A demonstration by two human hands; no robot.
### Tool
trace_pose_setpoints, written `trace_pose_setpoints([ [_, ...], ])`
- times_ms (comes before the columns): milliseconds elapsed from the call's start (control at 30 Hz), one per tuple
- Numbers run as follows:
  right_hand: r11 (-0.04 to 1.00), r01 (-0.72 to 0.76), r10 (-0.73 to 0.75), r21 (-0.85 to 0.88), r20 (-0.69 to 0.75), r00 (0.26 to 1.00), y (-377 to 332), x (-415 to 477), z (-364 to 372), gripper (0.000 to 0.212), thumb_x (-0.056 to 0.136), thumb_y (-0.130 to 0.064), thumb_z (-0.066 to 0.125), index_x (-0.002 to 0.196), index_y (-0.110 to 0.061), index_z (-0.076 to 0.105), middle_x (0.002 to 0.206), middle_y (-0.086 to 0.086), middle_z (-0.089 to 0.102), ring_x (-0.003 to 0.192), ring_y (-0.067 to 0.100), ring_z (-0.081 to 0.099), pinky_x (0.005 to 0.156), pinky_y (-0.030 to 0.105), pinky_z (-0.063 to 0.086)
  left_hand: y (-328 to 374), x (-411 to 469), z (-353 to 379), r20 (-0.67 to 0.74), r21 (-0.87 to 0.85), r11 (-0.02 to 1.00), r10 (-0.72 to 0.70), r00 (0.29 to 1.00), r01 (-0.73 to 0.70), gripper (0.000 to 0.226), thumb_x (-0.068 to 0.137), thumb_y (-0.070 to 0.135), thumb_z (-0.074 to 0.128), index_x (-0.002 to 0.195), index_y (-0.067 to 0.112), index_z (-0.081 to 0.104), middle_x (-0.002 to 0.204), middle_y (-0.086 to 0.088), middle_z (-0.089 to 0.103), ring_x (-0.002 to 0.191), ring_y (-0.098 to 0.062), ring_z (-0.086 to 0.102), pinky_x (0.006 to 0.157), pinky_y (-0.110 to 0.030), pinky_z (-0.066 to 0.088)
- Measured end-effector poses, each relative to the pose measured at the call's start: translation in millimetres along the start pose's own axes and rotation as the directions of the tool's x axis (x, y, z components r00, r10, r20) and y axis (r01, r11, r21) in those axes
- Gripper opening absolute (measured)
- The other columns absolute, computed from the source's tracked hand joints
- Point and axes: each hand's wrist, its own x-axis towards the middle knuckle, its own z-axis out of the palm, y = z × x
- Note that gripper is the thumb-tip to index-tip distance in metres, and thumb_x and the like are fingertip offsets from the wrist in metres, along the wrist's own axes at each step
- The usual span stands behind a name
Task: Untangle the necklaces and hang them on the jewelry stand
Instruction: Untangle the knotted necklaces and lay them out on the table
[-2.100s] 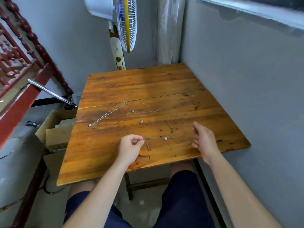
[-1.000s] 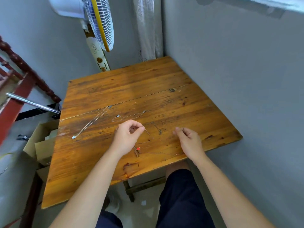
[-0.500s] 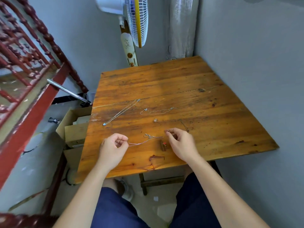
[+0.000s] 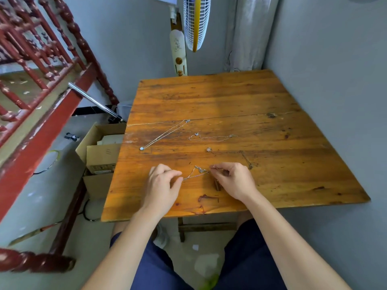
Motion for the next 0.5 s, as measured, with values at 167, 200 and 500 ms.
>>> trace_pose_setpoints([
  [167, 0.988, -0.048, 0.059, 0.145, -0.068, 0.996, 3.8, -0.3, -2.9, 0.024, 0.096, -0.036, 0.065, 0.117, -0.029, 0.075, 0.101, -0.013, 0.072, 0.083, 0.003, 0.064, 0.073, 0.021, 0.053, 21.9, 12.3, 26.1, 0.026, 0.019, 0.991, 0.133, 0.991, -0.133, 0.020, 0.089, 0.030, 0.070, 0.105, 0.022, 0.077, 0.087, 0.007, 0.061, 0.086, -0.013, 0.045, 0.067, -0.024, 0.039],
  [200, 0.988, -0.045, 0.055, 0.146, -0.064, 0.996, 3.5, -0.6, -2.4, 0.024, 0.096, -0.036, 0.065, 0.117, -0.029, 0.075, 0.100, -0.013, 0.072, 0.082, 0.003, 0.063, 0.075, 0.024, 0.056, 23.3, 14.8, 27.8, 0.031, 0.043, 0.988, 0.147, 0.989, -0.148, 0.018, 0.089, 0.029, 0.070, 0.102, 0.021, 0.078, 0.086, 0.006, 0.064, 0.085, -0.014, 0.047, 0.065, -0.026, 0.041],
  [500, 0.985, -0.054, 0.064, 0.165, -0.056, 0.996, 2.8, -0.9, -2.4, 0.026, 0.097, -0.038, 0.063, 0.119, -0.029, 0.074, 0.092, -0.011, 0.070, 0.072, 0.003, 0.056, 0.070, 0.028, 0.055, 20.7, 24.0, 34.6, 0.246, 0.252, 0.918, 0.246, 0.938, -0.306, 0.016, 0.103, 0.022, 0.044, 0.109, 0.018, 0.059, 0.104, 0.005, 0.049, 0.099, -0.014, 0.047, 0.083, -0.031, 0.045],
])
